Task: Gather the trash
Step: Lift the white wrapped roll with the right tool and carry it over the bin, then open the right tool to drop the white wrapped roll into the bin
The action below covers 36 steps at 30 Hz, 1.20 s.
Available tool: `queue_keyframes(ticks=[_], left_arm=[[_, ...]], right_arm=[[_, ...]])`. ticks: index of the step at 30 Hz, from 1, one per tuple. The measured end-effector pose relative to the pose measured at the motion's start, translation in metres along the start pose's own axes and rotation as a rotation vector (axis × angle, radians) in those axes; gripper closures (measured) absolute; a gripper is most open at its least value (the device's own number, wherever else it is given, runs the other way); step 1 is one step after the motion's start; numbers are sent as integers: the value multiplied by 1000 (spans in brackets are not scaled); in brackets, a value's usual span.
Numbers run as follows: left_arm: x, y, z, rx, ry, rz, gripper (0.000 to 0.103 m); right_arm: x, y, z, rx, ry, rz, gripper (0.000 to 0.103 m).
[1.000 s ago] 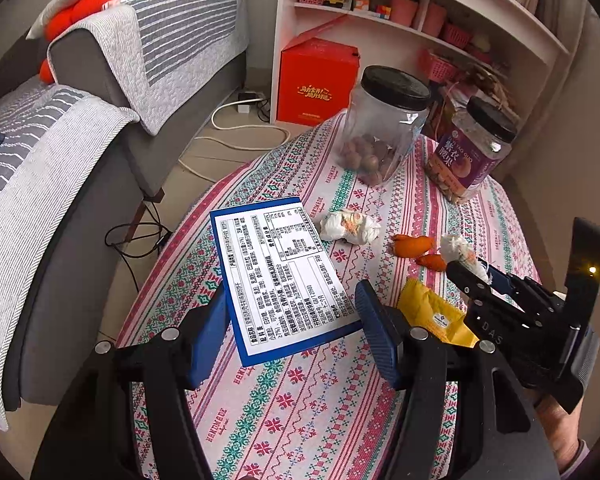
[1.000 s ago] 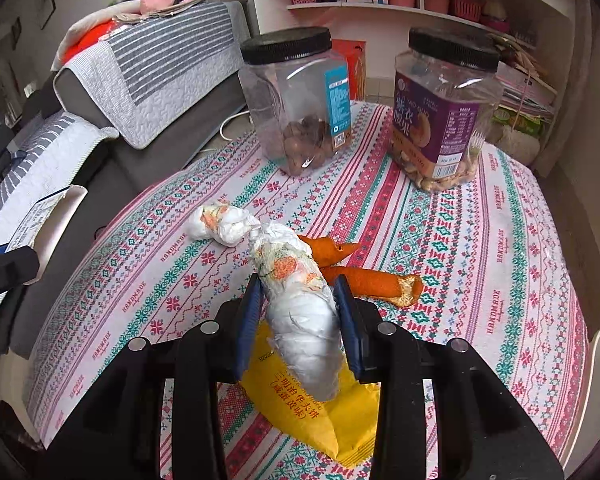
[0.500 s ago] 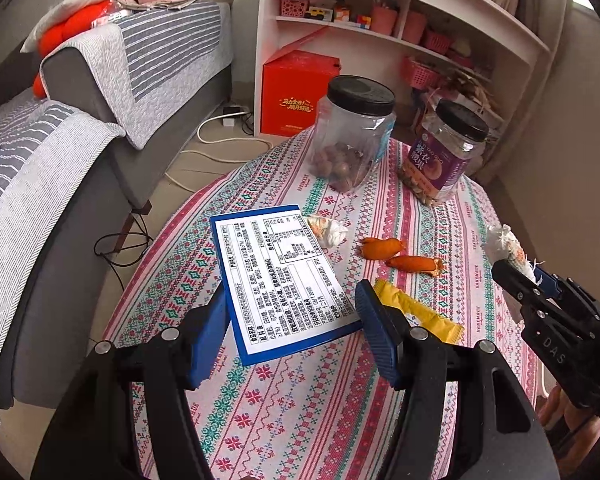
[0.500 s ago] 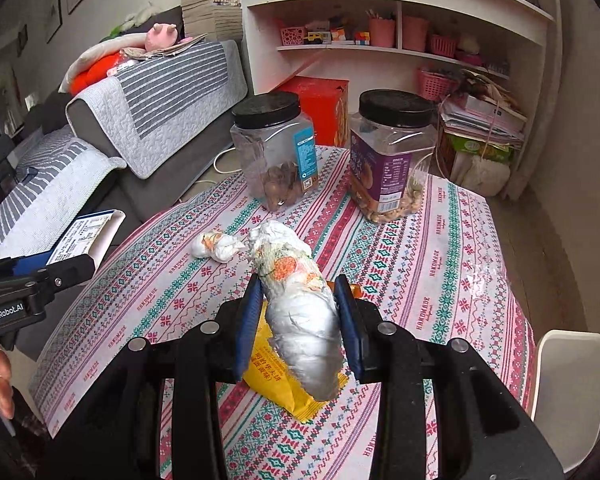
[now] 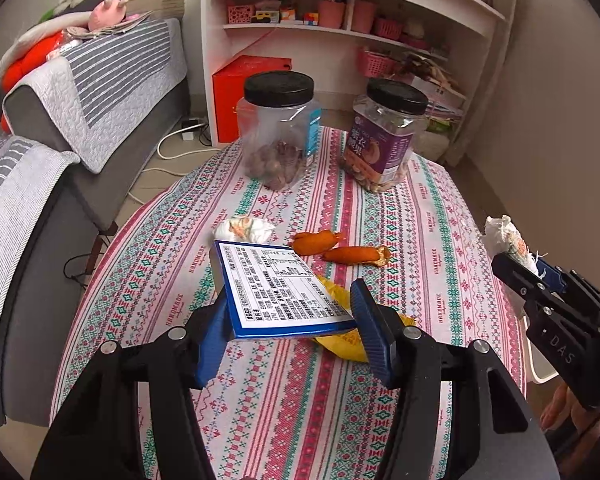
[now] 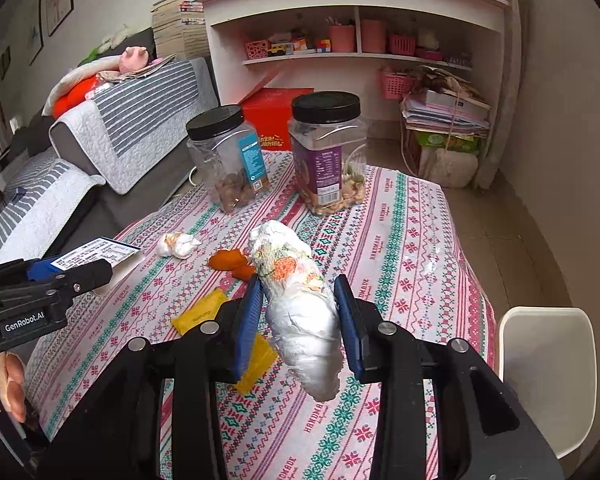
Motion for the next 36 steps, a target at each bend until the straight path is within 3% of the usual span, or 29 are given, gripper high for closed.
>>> queue_keyframes(ticks=[11,18,36], left_arm=[[6,-33,-1,53,0,-4,46],[8,-57,-3,90,-2,-11,46],[7,-140,-15,198,-17,-71,46]], right_arm=[[-27,-44,-2,63,-44,-29,68],[-42,-87,-9,105,-60,-109,68],[-95,-224,-57,413,-50,-260,65]])
Point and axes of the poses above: each gripper's, at about its wrist camera, not at the fingertips, and x roughly the way its jaws point, y to its left, z to its top, the point moved 7 cm from there along x, roughly the way its jaws point, and after that the axes turned 11 degrees about y, right-handed, at the moved point
